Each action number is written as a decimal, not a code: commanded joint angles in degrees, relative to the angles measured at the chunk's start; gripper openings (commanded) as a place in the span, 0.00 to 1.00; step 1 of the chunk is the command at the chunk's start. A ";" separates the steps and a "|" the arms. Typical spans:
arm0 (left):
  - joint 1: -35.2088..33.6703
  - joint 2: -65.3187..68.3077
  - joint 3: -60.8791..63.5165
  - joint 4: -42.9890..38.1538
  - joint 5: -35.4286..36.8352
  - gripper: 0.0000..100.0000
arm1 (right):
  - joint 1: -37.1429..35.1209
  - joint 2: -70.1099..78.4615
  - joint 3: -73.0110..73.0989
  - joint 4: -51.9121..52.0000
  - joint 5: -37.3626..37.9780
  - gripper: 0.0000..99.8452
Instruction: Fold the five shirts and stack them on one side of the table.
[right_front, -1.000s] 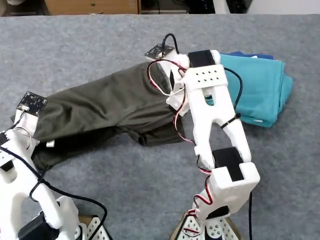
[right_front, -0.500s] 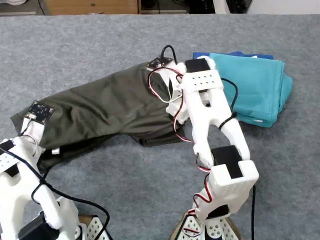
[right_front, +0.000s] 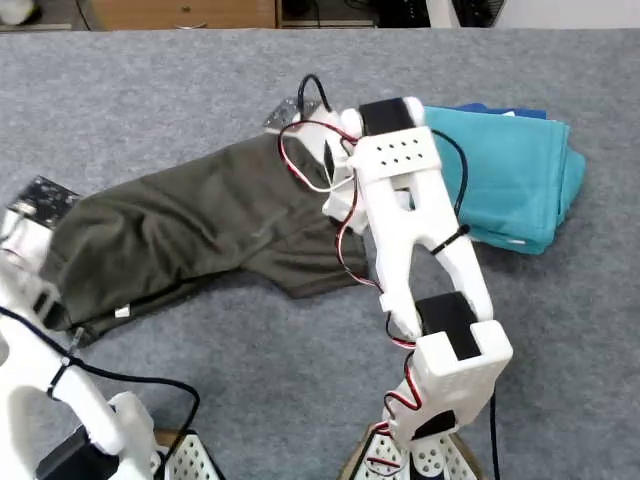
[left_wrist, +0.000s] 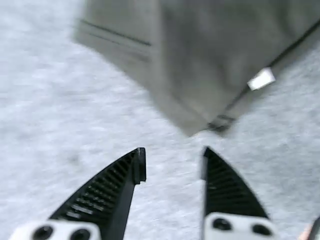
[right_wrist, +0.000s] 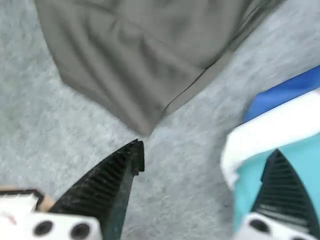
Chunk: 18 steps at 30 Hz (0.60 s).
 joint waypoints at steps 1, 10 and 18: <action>1.85 -0.04 -8.00 -1.14 7.03 0.01 | -1.19 0.75 -7.60 -1.58 -1.49 0.11; 7.82 21.14 -8.00 -25.49 37.36 0.02 | -3.74 27.03 -33.54 -11.87 -13.45 0.03; 7.74 36.44 -7.38 -41.93 40.00 0.02 | -3.74 55.52 -61.76 -24.79 -18.73 0.00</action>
